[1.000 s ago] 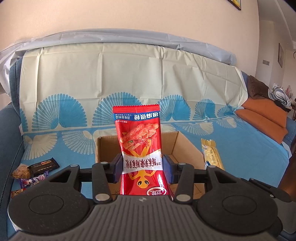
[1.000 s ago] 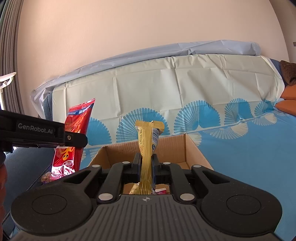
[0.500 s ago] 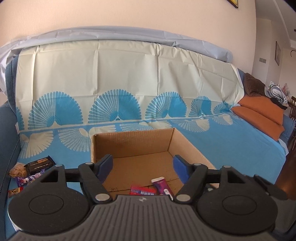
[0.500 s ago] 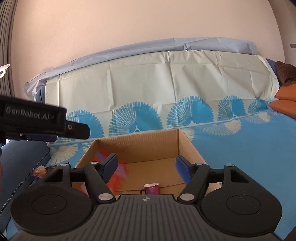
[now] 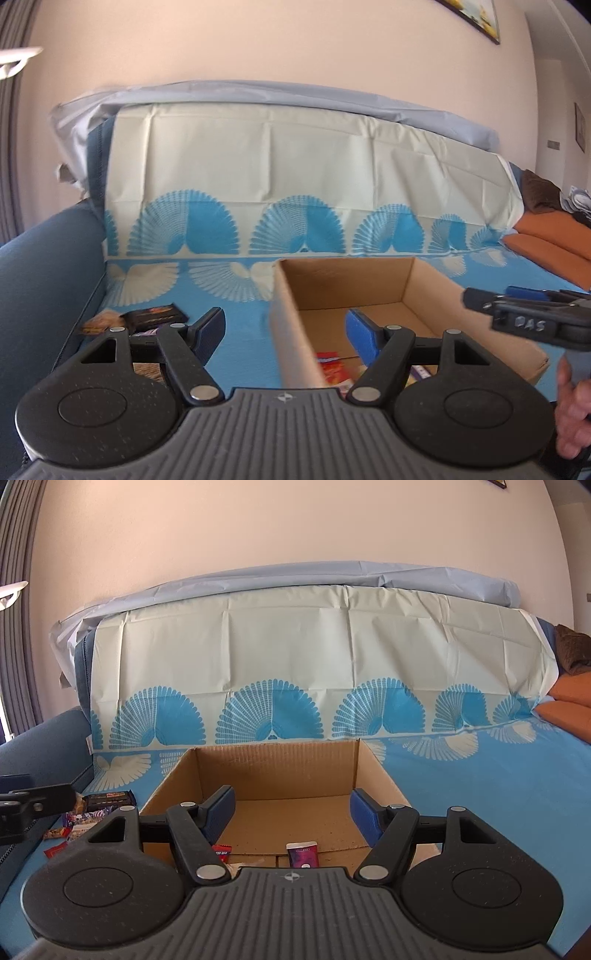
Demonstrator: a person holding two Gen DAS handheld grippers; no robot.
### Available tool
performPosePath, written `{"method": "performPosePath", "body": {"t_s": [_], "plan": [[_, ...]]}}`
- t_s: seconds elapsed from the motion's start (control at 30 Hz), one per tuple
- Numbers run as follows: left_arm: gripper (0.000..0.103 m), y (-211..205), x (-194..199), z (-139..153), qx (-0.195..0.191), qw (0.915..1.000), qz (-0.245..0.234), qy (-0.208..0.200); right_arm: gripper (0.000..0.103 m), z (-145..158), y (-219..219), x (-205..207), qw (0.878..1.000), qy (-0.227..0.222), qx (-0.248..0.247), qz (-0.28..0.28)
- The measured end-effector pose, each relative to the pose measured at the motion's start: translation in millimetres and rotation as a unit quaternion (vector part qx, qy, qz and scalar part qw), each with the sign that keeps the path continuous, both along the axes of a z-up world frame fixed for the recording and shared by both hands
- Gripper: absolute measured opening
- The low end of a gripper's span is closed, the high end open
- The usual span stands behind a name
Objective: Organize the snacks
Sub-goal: 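Open both tools to drop the yellow bar and red bag into the box, then move both open tools back to the snack pile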
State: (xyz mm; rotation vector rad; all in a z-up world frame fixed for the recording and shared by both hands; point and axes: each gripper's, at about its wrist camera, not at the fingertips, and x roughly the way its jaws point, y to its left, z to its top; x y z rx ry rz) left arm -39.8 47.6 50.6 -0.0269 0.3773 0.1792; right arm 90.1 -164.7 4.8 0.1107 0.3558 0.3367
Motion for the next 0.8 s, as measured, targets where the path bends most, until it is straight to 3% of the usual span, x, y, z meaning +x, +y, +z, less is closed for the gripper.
{"method": "performPosePath", "body": {"t_s": [0.17,0.33,0.37,0.47,0.53,0.63,0.8], "plan": [[0.077,47,-2,-11,-0.011,0.9995,0.023,0.018,0.080,1,2,1,1.000,0.011,0.005,-0.011],[0.075,87,4,-29,-0.030,0.9982,0.026,0.044,0.081,4,7,-4,1.000,0.015,0.017,-0.010],[0.070,94,5,-35,-0.037,0.9977,0.021,0.053,0.082,6,11,-7,1.000,0.012,0.015,-0.008],[0.036,108,8,-53,-0.051,0.9965,0.003,0.066,0.085,10,22,-14,1.000,0.003,0.004,0.003],[0.019,124,7,-61,-0.102,0.9922,0.014,0.070,0.085,14,27,-18,1.000,-0.001,0.004,0.011],[0.016,138,3,-61,-0.147,0.9877,0.030,0.045,0.085,19,34,-21,0.999,-0.002,0.012,0.031],[0.017,164,13,-72,-0.201,0.9737,0.094,0.053,0.077,27,56,-27,0.999,-0.016,-0.003,0.044]]}}
